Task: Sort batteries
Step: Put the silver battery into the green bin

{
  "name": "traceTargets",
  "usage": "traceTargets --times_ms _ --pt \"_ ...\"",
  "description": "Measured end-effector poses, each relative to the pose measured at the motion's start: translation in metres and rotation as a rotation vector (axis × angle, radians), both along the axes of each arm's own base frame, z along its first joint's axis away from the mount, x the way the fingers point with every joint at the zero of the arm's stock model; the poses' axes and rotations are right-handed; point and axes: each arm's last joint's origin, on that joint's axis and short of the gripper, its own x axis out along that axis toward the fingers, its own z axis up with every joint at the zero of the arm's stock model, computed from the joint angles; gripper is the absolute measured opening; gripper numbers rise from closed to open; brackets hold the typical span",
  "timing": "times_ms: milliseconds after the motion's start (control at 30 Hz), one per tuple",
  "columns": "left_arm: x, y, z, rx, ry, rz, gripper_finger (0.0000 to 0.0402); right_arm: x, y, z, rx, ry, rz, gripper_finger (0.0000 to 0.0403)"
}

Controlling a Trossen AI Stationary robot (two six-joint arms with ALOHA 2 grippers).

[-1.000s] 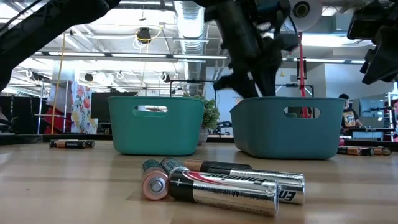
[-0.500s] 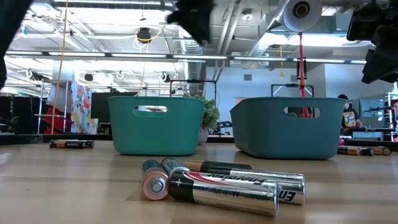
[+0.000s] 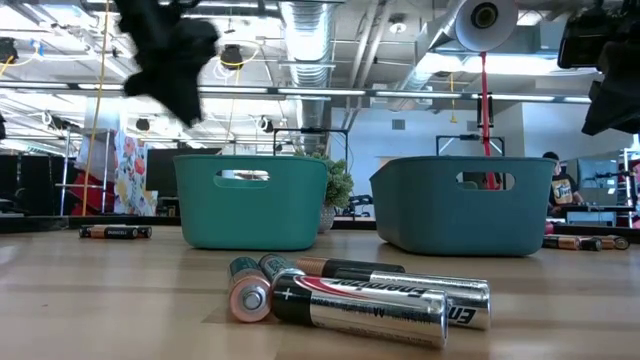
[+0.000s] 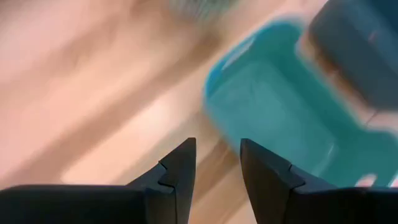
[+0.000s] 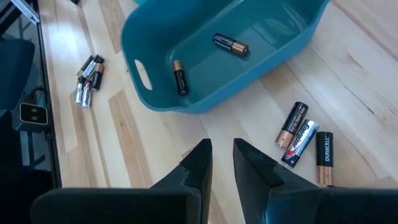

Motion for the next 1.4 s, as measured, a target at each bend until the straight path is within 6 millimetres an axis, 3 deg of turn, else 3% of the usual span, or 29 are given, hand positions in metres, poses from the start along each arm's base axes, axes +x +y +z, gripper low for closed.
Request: traceTargets --times_ms 233,400,933,1400 --pt "-0.048 0.003 -0.042 -0.11 0.029 0.14 0.011 0.0 0.0 0.0 0.0 -0.001 0.0 0.0083" --pt "-0.061 0.007 -0.068 -0.159 0.108 0.182 0.0109 0.0 0.0 0.0 0.058 0.004 -0.06 0.0083" --pt "-0.064 0.015 -0.084 -0.101 0.231 0.019 0.0109 0.0 -0.001 0.0 0.077 0.006 -0.107 0.0083" --pt "-0.045 0.02 -0.107 -0.148 0.345 -0.068 0.0109 0.0 -0.001 0.0 0.064 -0.001 -0.121 0.0083"
